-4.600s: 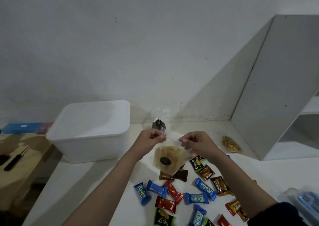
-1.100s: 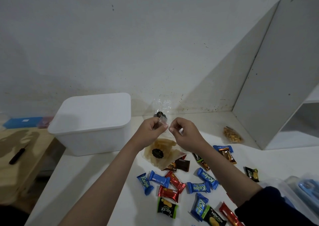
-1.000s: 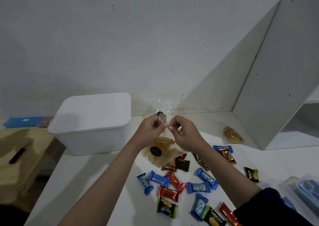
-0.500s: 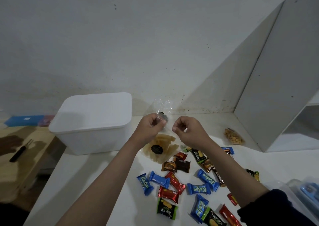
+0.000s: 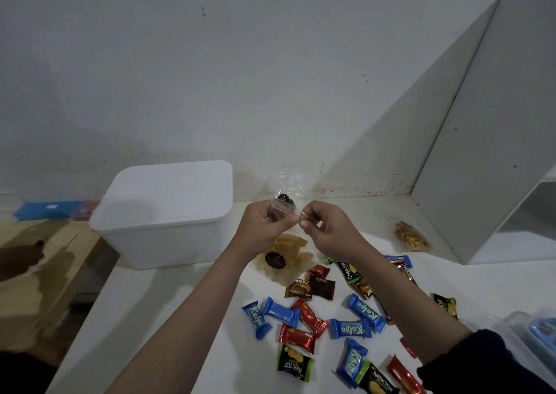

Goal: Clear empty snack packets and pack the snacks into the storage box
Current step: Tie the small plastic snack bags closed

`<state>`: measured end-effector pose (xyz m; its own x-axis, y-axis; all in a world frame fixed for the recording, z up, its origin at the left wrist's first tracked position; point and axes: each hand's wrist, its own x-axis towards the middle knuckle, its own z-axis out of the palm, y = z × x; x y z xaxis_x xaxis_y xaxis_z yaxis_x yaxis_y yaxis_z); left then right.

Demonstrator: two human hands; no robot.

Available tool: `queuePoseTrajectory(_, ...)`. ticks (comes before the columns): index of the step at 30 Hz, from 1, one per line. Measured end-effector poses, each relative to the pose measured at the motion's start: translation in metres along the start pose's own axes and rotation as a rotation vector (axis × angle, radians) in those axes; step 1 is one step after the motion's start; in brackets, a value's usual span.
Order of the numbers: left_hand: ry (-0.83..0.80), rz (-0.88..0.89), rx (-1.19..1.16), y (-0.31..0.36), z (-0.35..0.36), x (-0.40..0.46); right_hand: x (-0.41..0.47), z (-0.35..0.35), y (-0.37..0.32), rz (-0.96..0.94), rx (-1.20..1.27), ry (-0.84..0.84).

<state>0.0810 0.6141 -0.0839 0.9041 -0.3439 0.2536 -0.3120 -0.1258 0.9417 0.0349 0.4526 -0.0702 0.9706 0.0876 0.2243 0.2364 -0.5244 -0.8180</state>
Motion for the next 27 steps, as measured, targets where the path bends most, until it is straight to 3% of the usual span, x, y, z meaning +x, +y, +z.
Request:
queuePoseTrajectory(10,0.043,-0.157,-0.16,0.001,-0.011,0.003,-0.004,-0.006,0.003,0.089,-0.022,0.04)
queuePoseTrajectory(18,-0.07,-0.175,-0.246,0.003,-0.01,0.001,-0.005,-0.004,0.004,0.064,0.061,0.06)
queuePoseTrajectory(27,0.032,-0.183,-0.226,0.004,-0.004,0.002,-0.005,0.003,0.007,0.093,0.088,0.056)
